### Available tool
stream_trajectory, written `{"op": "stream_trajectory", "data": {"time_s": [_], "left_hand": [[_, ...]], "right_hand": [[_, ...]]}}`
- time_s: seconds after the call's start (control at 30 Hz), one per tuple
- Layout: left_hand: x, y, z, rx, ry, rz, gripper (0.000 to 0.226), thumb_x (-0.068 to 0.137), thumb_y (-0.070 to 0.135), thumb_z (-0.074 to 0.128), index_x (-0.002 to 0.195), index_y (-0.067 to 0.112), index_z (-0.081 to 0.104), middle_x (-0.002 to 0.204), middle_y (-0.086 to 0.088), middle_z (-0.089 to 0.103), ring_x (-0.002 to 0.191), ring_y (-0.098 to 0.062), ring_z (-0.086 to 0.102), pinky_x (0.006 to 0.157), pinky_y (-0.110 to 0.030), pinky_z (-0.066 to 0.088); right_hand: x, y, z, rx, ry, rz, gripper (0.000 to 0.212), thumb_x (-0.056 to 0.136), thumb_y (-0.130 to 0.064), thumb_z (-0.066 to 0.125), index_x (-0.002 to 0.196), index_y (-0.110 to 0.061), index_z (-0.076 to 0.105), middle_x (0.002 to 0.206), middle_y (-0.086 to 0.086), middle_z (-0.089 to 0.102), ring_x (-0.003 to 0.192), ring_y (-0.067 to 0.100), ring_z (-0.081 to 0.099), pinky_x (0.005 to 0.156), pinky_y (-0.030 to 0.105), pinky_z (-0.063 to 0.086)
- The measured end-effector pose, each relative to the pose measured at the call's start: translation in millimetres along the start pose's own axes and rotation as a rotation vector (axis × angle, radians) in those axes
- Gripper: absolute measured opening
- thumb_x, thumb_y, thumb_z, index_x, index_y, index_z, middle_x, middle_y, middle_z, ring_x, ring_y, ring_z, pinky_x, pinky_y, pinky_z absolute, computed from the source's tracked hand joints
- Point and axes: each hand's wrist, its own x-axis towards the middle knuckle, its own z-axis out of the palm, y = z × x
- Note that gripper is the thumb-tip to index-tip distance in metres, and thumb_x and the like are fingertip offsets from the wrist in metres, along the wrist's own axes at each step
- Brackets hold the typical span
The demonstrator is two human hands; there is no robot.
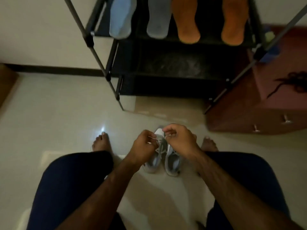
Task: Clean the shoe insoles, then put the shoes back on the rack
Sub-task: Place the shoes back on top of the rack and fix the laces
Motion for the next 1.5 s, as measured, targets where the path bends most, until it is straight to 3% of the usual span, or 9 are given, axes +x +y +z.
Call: {"op": "stream_trajectory", "data": {"time_s": [0.1,0.2,0.37,0.47,0.6,0.9,1.1,1.3,1.5], "left_hand": [[21.6,-24.2,6.1,-0.01,-0.002,-0.114,0.02,0.091,0.003,0.06,0.109,0.012,0.061,0.095,-0.01,0.068,0.083,-0.025,0.068,0.071,-0.035,0.057],[40.7,-43.4,10.3,-0.032,0.0,-0.222,0.025,0.087,0.002,0.065,0.111,0.007,0.061,0.102,-0.018,0.069,0.092,-0.034,0.068,0.075,-0.036,0.056],[68.1,-77.1,21.2,0.016,-0.009,-0.373,0.036,0.067,0.028,0.068,0.1,0.013,0.06,0.102,-0.019,0.068,0.103,-0.042,0.068,0.082,-0.045,0.056],[80.4,-96.3,28.9,0.107,-0.065,-0.392,0.042,0.084,0.031,0.07,0.114,0.004,0.063,0.104,-0.015,0.065,0.103,-0.035,0.066,0.084,-0.038,0.052],[93.1,-129.2,38.6,0.194,-0.1,-0.439,0.042,0.094,0.02,0.066,0.132,0.006,0.054,0.132,-0.015,0.06,0.116,-0.032,0.059,0.094,-0.037,0.051],[101.4,-139.3,50.0,0.303,-0.182,-0.424,0.039,0.093,0.017,0.064,0.13,0.006,0.059,0.121,-0.012,0.064,0.108,-0.029,0.062,0.083,-0.031,0.047],[89.0,-117.4,27.9,0.457,-0.029,-0.362,0.045,0.083,0.024,0.067,0.121,0.004,0.052,0.122,-0.018,0.06,0.108,-0.039,0.063,0.092,-0.051,0.056],[50.5,-66.7,23.6,0.586,0.141,-0.195,0.05,0.085,0.04,0.074,0.116,0.01,0.048,0.115,-0.013,0.057,0.094,-0.036,0.067,0.077,-0.049,0.061],[9.1,9.4,36.6,0.653,0.288,-0.079,0.044,0.091,0.044,0.067,0.114,0.015,0.043,0.114,-0.011,0.059,0.099,-0.036,0.067,0.08,-0.05,0.06]], "right_hand": [[17.0,25.2,32.3,-0.062,-0.127,0.101,0.027,0.094,-0.015,0.057,0.111,-0.027,0.075,0.121,-0.007,0.073,0.116,0.018,0.064,0.11,0.034,0.043],[34.7,51.6,66.2,-0.096,-0.272,0.149,0.025,0.089,-0.006,0.059,0.106,-0.011,0.077,0.116,0.005,0.074,0.112,0.026,0.066,0.102,0.037,0.051],[55.2,99.9,120.8,-0.22,-0.522,0.31,0.026,0.093,-0.023,0.06,0.113,-0.013,0.074,0.116,0.013,0.072,0.112,0.035,0.066,0.101,0.042,0.053],[58.3,111.6,142.4,-0.204,-0.54,0.368,0.031,0.098,-0.024,0.061,0.122,-0.006,0.069,0.124,0.018,0.068,0.116,0.038,0.062,0.094,0.032,0.049],[72.7,122.5,161.6,-0.244,-0.478,0.431,0.036,0.102,-0.025,0.058,0.13,-0.003,0.062,0.13,0.02,0.063,0.121,0.038,0.059,0.088,0.033,0.044],[100.3,116.3,171.9,-0.352,-0.365,0.481,0.036,0.102,-0.031,0.052,0.127,-0.007,0.062,0.129,0.019,0.064,0.12,0.038,0.061,0.09,0.038,0.046],[69.3,86.3,146.5,-0.375,-0.265,0.412,0.038,0.101,-0.044,0.053,0.118,-0.014,0.067,0.115,0.014,0.07,0.108,0.033,0.066,0.077,0.032,0.039],[29.5,58.7,86.1,-0.336,-0.209,0.265,0.034,0.098,-0.046,0.052,0.088,-0.016,0.065,0.078,0.004,0.059,0.074,0.029,0.058,0.059,0.029,0.036],[-8.7,32.7,11.5,-0.294,-0.08,0.126,0.033,0.096,-0.045,0.049,0.078,-0.017,0.053,0.072,0.0,0.051,0.079,0.032,0.061,0.065,0.032,0.043]]}}
